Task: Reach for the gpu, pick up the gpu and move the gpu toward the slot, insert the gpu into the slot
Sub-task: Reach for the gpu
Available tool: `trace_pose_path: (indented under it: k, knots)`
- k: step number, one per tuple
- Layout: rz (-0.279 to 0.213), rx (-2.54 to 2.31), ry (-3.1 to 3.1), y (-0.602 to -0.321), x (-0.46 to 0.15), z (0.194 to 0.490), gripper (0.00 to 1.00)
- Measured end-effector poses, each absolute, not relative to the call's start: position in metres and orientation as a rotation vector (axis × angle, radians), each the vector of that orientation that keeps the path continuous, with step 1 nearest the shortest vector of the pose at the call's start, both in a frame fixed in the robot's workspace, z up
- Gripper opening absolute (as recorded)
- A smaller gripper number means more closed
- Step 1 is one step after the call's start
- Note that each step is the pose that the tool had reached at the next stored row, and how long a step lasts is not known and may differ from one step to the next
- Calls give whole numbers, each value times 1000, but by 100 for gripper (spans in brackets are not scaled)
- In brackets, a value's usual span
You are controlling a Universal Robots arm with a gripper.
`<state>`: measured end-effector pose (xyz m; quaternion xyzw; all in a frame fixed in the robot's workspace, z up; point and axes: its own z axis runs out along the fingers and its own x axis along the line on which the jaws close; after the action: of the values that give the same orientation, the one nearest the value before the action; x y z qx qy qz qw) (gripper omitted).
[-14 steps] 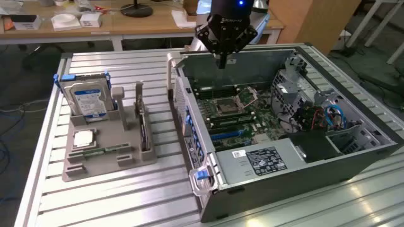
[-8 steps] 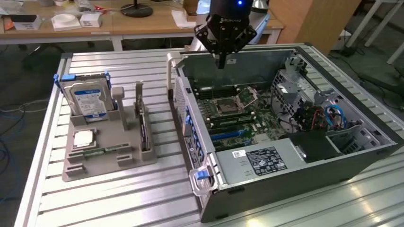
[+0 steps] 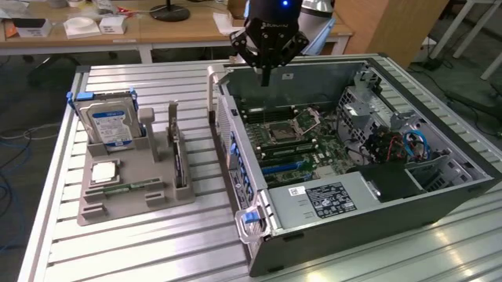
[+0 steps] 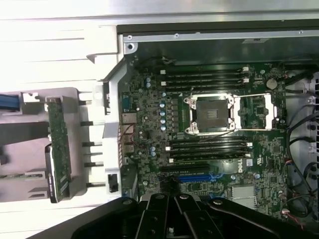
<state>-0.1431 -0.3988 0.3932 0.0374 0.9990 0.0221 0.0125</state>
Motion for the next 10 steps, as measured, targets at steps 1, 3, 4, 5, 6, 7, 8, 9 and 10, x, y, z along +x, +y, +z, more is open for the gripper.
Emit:
trace_pose_path:
  k: [1, 3, 4, 5, 6, 7, 8, 9, 10]
  knots:
    - [69, 117, 3114, -399, -146, 393, 10]
    - [69, 116, 3114, -399, -152, 393, 10]
    - [69, 116, 3114, -399, -155, 393, 10]
    - [69, 117, 3114, -399, -158, 393, 10]
    - [69, 117, 3114, -399, -161, 393, 10]
    - [69, 117, 3114, -399, -164, 393, 10]
    - [69, 117, 3114, -399, -167, 393, 10]
    - [69, 117, 3114, -399, -170, 393, 10]
    - [69, 116, 3114, -399, -173, 393, 10]
